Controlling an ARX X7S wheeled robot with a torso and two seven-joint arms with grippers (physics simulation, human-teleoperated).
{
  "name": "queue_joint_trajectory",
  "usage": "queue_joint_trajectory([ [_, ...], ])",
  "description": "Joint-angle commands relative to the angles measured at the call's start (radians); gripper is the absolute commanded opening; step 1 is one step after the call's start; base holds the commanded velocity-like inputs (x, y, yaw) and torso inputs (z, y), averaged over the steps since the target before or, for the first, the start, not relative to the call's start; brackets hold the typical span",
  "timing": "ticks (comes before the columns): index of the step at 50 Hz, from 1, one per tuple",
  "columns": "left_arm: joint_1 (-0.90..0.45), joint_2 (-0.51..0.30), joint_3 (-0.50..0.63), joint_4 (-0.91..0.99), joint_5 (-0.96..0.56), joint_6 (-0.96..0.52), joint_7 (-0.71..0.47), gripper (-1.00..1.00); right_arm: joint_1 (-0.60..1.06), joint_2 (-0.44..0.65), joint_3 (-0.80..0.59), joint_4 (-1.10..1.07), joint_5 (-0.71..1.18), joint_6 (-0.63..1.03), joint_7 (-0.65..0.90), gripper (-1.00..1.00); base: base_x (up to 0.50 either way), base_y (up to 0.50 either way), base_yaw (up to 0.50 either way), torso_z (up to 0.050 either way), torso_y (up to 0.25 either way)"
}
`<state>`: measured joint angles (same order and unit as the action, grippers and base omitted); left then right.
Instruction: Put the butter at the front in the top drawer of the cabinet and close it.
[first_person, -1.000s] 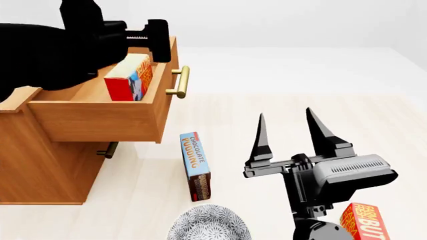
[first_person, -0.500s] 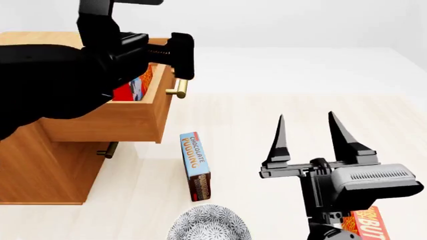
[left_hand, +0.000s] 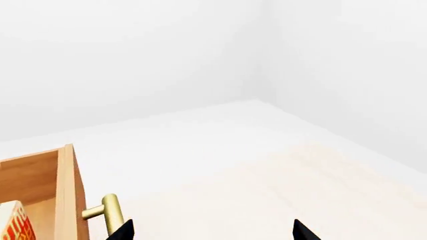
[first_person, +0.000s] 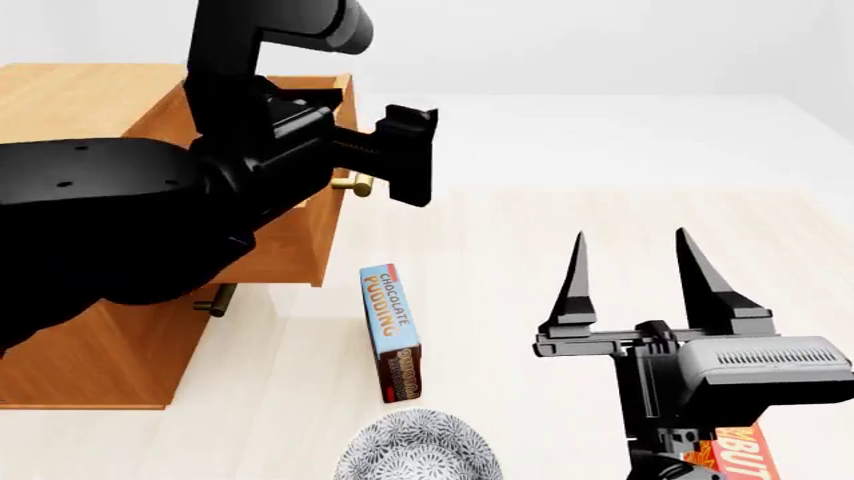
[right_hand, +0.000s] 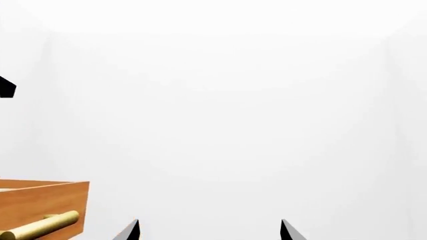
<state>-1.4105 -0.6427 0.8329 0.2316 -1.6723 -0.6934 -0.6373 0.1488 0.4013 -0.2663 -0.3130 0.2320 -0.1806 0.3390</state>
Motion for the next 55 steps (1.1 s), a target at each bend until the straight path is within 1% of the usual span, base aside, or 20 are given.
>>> queue_joint_trajectory([
  [1, 0.052, -0.005, -0.005, 0.073, -0.006, 0.03, -0.019, 1.0, -0.002, 0.002, 0.001, 0.0, 0.001, -0.001, 0.005, 1.0, 0.0, 0.0, 0.0, 0.0, 0.0],
  [13, 0.103, -0.001, -0.009, 0.12, -0.025, 0.059, -0.031, 1.0, -0.002, 0.003, -0.002, 0.004, 0.004, -0.004, 0.004, 1.0, 0.0, 0.0, 0.0, 0.0, 0.0],
  [23, 0.139, -0.001, -0.009, 0.155, -0.035, 0.079, -0.041, 1.0, -0.046, 0.027, 0.015, -0.016, 0.019, -0.031, 0.002, 1.0, 0.0, 0.0, 0.0, 0.0, 0.0],
  [43, 0.233, -0.001, 0.006, 0.201, -0.029, 0.116, -0.048, 1.0, 0.008, -0.001, -0.01, 0.021, 0.005, -0.008, 0.007, 1.0, 0.0, 0.0, 0.0, 0.0, 0.0],
  [55, 0.281, 0.006, 0.018, 0.19, 0.014, 0.139, -0.037, 1.0, 0.003, 0.002, -0.009, 0.023, 0.005, -0.016, 0.01, 1.0, 0.0, 0.0, 0.0, 0.0, 0.0],
])
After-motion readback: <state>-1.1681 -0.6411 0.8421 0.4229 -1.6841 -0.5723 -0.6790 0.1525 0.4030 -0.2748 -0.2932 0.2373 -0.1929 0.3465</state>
